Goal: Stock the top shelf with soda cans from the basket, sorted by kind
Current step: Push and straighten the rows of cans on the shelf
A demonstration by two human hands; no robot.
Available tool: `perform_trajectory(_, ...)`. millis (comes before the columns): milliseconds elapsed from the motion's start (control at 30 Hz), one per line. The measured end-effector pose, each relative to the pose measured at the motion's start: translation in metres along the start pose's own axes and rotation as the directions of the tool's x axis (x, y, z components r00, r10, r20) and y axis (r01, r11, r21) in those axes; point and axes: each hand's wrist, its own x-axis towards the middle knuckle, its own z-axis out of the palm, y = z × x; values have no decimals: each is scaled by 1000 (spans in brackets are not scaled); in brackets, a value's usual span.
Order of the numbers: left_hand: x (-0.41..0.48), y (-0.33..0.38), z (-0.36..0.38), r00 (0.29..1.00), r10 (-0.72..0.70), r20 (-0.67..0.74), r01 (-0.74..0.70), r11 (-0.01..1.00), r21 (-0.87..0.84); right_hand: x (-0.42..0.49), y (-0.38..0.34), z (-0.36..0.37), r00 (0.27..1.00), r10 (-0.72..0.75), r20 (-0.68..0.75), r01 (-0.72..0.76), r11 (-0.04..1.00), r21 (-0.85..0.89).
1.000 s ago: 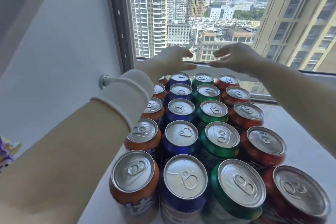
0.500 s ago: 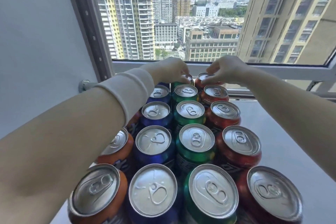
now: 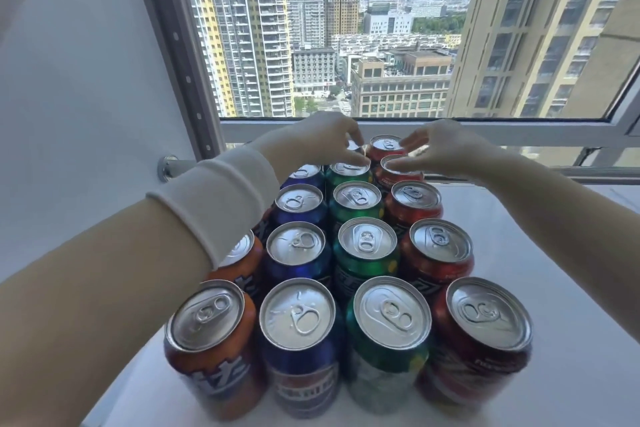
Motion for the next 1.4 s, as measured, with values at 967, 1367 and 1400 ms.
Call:
perform_trajectory(967,-58,25,0,994,39,97,-44,998,45,-63,-4,6,1000,-13,-27,14,998,68)
perform_trajectory(1367,-59,22,8,995,100,23,-102,992,74,-62,-7,3,998,-51,-46,51,999,-5)
perform_trajectory(1400,-59,22,7,994,101,28,-103,992,71,-62,-7,4,997,-50,-50,51,999,2)
